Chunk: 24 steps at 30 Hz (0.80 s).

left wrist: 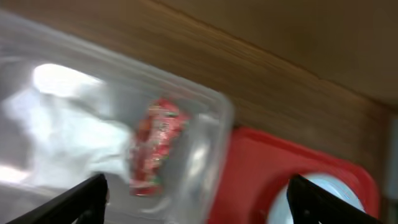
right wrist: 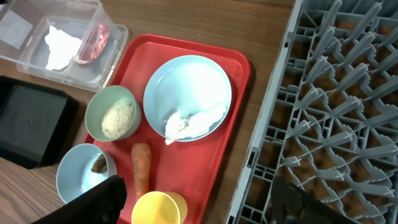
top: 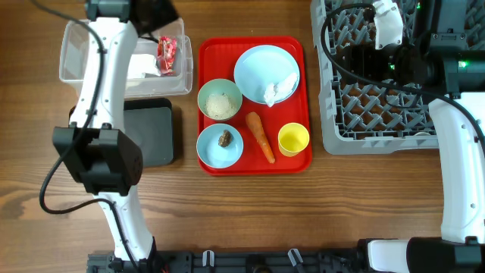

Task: Sort waste into correct bins and load items into the dishwasher rack
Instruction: 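Carry the red wrapper into the clear bin and release it, then grasp the second tissue on the blue plate and drop it in the bin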

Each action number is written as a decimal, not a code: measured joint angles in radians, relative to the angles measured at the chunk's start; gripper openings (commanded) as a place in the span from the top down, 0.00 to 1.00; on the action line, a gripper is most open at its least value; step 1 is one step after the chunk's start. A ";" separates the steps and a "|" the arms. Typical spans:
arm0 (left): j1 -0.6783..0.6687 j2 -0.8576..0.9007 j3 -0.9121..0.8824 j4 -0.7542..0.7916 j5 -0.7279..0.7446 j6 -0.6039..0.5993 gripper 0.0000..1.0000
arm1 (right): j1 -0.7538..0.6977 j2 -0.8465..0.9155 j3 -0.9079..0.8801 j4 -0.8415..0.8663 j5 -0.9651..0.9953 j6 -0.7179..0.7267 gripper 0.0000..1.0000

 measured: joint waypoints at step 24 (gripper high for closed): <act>-0.465 0.210 0.000 -0.132 0.110 0.372 0.00 | -0.082 0.000 0.000 0.008 0.001 0.032 0.08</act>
